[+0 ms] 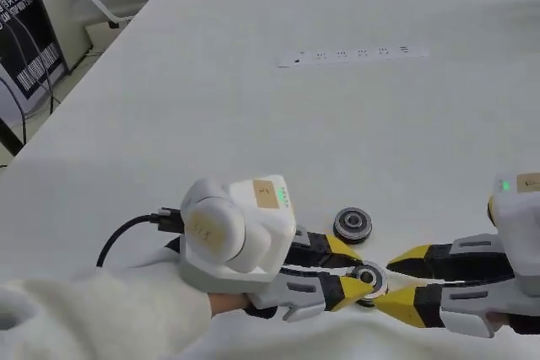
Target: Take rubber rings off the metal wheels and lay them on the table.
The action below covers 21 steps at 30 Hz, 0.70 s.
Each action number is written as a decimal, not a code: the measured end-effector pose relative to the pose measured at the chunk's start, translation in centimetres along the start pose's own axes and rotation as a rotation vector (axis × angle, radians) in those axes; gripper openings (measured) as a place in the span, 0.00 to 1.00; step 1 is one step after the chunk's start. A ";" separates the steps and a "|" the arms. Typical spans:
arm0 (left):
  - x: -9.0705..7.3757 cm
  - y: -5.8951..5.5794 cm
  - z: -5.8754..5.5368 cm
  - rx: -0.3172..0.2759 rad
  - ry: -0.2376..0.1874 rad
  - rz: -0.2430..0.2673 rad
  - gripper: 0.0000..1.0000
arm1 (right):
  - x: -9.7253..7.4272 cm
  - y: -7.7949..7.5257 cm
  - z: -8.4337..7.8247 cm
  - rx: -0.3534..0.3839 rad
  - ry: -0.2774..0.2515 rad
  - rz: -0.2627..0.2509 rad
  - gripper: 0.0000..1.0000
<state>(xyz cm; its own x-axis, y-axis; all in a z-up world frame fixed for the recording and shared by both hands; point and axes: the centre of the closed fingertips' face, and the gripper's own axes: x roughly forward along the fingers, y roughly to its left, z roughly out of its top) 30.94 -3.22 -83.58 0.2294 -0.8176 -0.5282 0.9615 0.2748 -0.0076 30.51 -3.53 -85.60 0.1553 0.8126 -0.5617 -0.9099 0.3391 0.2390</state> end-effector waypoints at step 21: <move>0.7 0.4 -0.7 -0.013 -0.017 0.003 0.11 | 0.5 -0.1 -0.4 -0.047 0.028 -0.003 0.22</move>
<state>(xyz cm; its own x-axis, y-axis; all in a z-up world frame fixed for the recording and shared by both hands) 31.40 -3.34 -84.51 0.2353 -0.8253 -0.5133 0.9587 0.2839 -0.0171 30.51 -3.41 -86.23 0.1476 0.7979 -0.5845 -0.9268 0.3180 0.2000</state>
